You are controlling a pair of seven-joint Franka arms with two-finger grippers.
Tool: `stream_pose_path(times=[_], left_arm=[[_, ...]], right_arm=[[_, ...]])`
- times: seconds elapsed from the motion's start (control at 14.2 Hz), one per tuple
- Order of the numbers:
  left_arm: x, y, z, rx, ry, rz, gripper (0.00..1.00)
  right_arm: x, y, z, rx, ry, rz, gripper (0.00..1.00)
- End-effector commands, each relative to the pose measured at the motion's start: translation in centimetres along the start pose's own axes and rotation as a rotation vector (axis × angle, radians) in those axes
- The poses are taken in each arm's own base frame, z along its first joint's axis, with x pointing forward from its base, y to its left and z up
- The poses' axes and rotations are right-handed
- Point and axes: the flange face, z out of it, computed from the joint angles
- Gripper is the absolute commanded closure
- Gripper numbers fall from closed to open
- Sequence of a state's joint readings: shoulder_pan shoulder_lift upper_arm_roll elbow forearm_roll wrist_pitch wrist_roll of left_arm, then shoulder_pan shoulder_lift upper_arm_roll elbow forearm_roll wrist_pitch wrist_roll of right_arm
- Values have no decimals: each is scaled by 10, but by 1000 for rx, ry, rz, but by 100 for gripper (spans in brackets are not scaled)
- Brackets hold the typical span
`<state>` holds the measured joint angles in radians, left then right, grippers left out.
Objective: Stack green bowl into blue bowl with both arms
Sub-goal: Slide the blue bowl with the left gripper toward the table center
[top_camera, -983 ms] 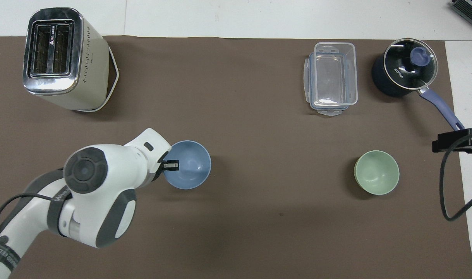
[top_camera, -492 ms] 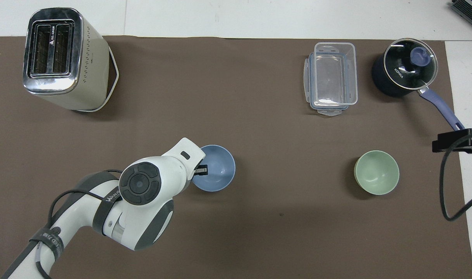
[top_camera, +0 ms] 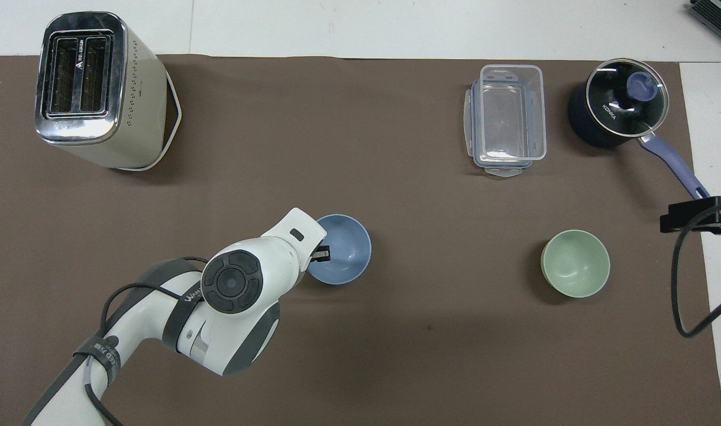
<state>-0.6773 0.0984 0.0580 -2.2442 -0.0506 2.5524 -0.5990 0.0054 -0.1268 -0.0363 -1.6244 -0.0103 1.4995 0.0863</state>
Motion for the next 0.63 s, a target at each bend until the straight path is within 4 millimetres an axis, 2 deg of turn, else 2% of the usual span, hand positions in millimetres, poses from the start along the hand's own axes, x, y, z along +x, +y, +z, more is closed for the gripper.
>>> stream_pose_path(times=[0.0, 0.14, 0.21, 0.35, 0.49, 0.56], left_arm=[[1, 4, 13, 11, 16, -2, 100], [0, 5, 17, 11, 8, -12, 100], [1, 5, 16, 10, 8, -16, 84], [6, 7, 13, 8, 12, -20, 37], [9, 8, 9, 10, 8, -12, 4], [11, 7, 4, 13, 6, -12, 0]], right_arm=[[-3, 5, -1, 3, 4, -12, 0], [-1, 18, -2, -2, 13, 6, 0], [1, 21, -2, -2, 27, -10, 0], [8, 14, 3, -6, 58, -98, 0], [13, 19, 17, -7, 40, -102, 0], [16, 20, 26, -6, 30, -100, 0]])
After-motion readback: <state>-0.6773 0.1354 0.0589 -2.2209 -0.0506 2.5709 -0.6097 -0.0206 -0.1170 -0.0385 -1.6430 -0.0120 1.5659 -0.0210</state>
